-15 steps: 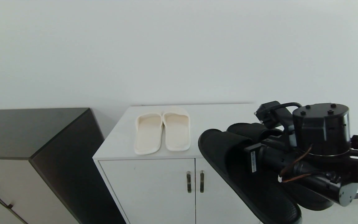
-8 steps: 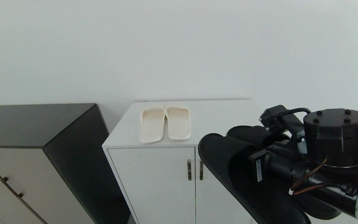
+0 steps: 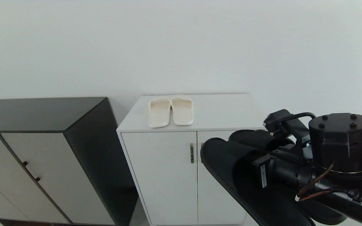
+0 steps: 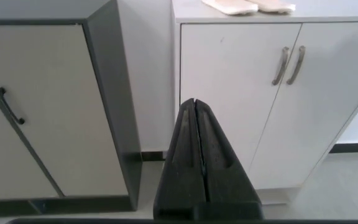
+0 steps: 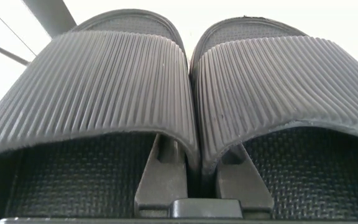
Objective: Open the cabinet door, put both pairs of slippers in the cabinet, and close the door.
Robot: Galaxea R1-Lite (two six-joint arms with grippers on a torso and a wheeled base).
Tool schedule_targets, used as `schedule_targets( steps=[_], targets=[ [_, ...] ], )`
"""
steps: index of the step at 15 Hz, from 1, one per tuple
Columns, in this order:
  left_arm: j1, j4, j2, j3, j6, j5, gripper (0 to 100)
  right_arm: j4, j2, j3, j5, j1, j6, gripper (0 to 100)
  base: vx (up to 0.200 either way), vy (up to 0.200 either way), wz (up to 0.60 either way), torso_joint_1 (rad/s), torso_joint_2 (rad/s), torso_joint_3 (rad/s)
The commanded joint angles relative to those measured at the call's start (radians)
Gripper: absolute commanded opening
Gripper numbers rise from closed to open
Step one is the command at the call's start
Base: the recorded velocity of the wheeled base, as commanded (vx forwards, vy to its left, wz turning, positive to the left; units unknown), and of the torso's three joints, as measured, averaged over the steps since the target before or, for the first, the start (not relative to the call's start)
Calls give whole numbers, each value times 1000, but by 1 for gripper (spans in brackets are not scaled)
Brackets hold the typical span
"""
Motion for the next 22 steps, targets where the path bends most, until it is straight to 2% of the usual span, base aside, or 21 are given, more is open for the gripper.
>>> schedule_targets(
  steps=[1, 4, 9, 13, 15, 17, 19, 20, 22],
  targets=[
    [1, 0, 1, 0, -1, 0, 0, 0, 3, 5, 1, 0, 0, 0, 0, -200, 0, 12, 2, -2],
    [1, 0, 1, 0, -1, 0, 0, -2, 3, 10, 9, -2, 0, 0, 0, -200, 0, 1, 2, 4],
    [1, 0, 1, 0, -3, 0, 0, -3, 16, 13, 10, -5, -1, 0, 0, 0, 0, 0, 0, 0],
    [1, 0, 1, 0, -3, 0, 0, -5, 14, 17, 12, -5, -1, 0, 200, 0, 0, 0, 1, 4],
    [1, 0, 1, 0, -4, 0, 0, -14, 13, 26, 15, -3, -1, 0, 0, 0, 0, 0, 0, 0],
    [1, 0, 1, 0, -4, 0, 0, -69, -9, 86, 99, 0, -41, 0, 0, 0, 0, 0, 0, 0],
    [1, 0, 1, 0, -4, 0, 0, -170, -70, 189, 308, -2, -89, 0, 0, 0, 0, 0, 0, 0],
    [1, 0, 1, 0, -4, 0, 0, -197, -73, 207, 361, -11, -98, 0, 0, 0, 0, 0, 0, 0],
    [1, 0, 1, 0, -4, 0, 0, -200, -41, 206, 348, -28, -99, 0, 0, 0, 0, 0, 0, 0]
  ],
)
